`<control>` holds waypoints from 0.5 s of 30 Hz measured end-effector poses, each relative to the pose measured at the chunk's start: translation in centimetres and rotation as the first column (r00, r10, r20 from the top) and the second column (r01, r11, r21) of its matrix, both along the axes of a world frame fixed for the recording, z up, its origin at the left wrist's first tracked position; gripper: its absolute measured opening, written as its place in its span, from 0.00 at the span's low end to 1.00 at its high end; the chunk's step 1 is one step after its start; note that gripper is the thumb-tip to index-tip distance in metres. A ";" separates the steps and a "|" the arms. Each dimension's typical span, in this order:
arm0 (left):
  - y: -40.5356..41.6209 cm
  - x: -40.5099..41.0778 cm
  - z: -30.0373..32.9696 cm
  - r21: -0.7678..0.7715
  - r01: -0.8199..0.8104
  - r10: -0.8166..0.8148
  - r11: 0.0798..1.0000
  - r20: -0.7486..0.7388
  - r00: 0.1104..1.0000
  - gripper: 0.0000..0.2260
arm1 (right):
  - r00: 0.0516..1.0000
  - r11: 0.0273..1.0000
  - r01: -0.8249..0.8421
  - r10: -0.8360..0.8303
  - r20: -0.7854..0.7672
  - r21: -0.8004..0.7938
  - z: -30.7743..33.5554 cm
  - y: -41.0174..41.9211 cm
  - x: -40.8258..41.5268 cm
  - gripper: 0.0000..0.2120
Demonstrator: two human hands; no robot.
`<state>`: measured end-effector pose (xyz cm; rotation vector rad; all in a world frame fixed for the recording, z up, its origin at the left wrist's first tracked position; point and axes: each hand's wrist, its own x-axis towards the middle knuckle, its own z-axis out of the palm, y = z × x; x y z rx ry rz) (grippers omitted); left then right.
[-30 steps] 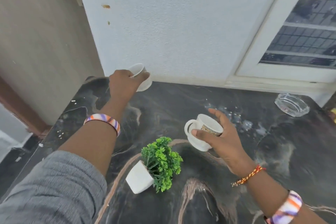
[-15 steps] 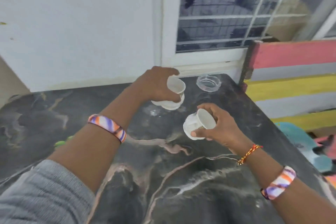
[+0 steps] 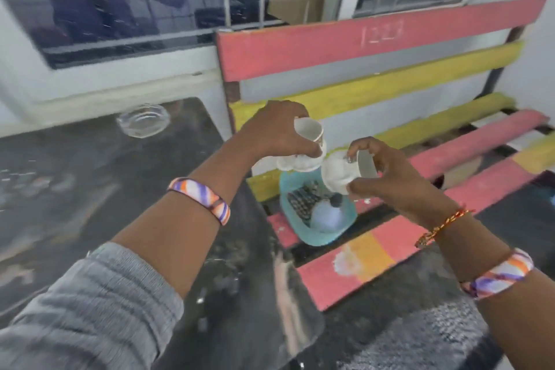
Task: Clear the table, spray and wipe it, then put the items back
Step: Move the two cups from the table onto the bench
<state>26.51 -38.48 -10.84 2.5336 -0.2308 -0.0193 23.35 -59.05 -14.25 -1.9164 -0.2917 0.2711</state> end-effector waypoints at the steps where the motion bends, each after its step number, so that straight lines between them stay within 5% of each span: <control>1: -1.8 1.0 -0.3 -0.026 0.001 -0.001 1.000 -0.009 1.000 0.22 | 0.999 1.000 0.016 -0.015 -0.035 0.016 0.1 -1.8 0.6 0.19; 8: -11.5 8.0 -3.0 -0.104 -0.011 0.007 0.994 -0.040 0.999 0.22 | 0.928 0.915 0.326 -0.261 -0.265 0.239 -2.2 -10.3 6.9 0.06; 15: -20.2 17.5 -9.6 -0.136 -0.113 0.080 0.984 -0.228 0.970 0.21 | 0.846 0.895 0.444 -0.437 -0.306 -0.050 -9.3 -17.0 17.4 0.08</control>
